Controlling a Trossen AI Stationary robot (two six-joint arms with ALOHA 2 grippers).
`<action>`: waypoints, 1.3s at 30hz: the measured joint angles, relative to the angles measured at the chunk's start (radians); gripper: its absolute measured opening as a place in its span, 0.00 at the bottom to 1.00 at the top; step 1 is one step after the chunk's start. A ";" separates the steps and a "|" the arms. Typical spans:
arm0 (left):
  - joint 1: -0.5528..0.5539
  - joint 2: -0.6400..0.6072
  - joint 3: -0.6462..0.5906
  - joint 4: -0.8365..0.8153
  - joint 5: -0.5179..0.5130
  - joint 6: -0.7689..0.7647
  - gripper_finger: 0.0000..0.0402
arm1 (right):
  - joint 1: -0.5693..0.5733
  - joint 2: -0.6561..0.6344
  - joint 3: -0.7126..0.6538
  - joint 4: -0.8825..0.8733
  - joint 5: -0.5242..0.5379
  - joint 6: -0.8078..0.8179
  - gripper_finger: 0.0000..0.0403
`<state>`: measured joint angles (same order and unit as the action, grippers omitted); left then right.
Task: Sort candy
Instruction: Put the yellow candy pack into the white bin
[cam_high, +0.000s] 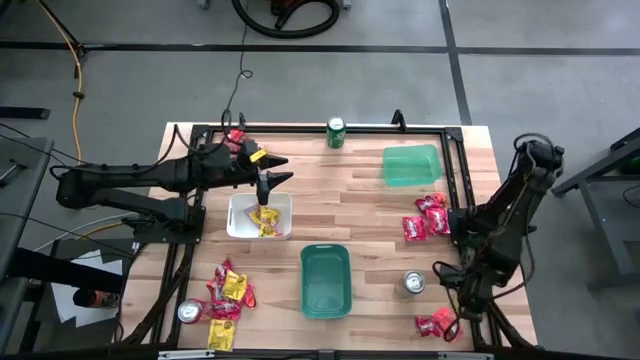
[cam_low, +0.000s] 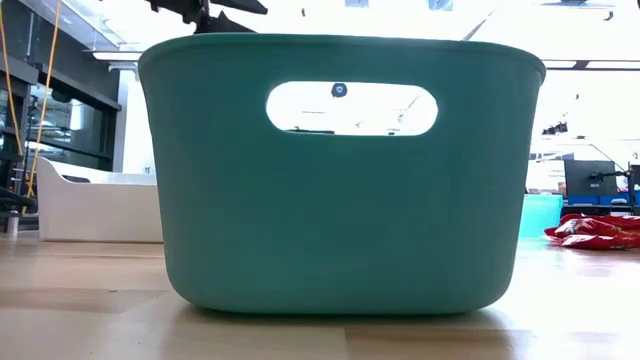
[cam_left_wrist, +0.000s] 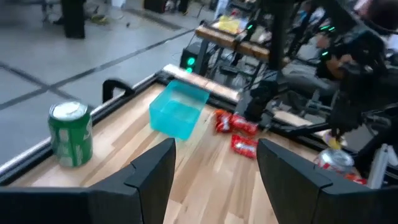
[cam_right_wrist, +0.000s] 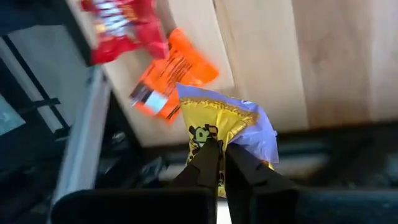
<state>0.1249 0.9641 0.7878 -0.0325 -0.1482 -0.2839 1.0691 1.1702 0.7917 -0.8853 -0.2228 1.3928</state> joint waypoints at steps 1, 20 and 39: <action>0.000 -0.013 0.000 -0.003 0.013 0.008 0.53 | -0.005 -0.015 0.046 -0.064 0.009 -0.003 0.01; -0.039 -0.078 -0.001 -0.017 0.013 -0.067 0.53 | -0.643 -0.050 0.141 0.218 0.639 -0.578 0.00; -0.179 0.293 -0.001 0.447 0.006 0.126 0.53 | -0.970 0.216 0.313 0.905 0.489 -1.144 0.00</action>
<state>-0.0544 1.2573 0.7868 0.4150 -0.1424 -0.1583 0.0992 1.3863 1.1044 0.0201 0.2667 0.2485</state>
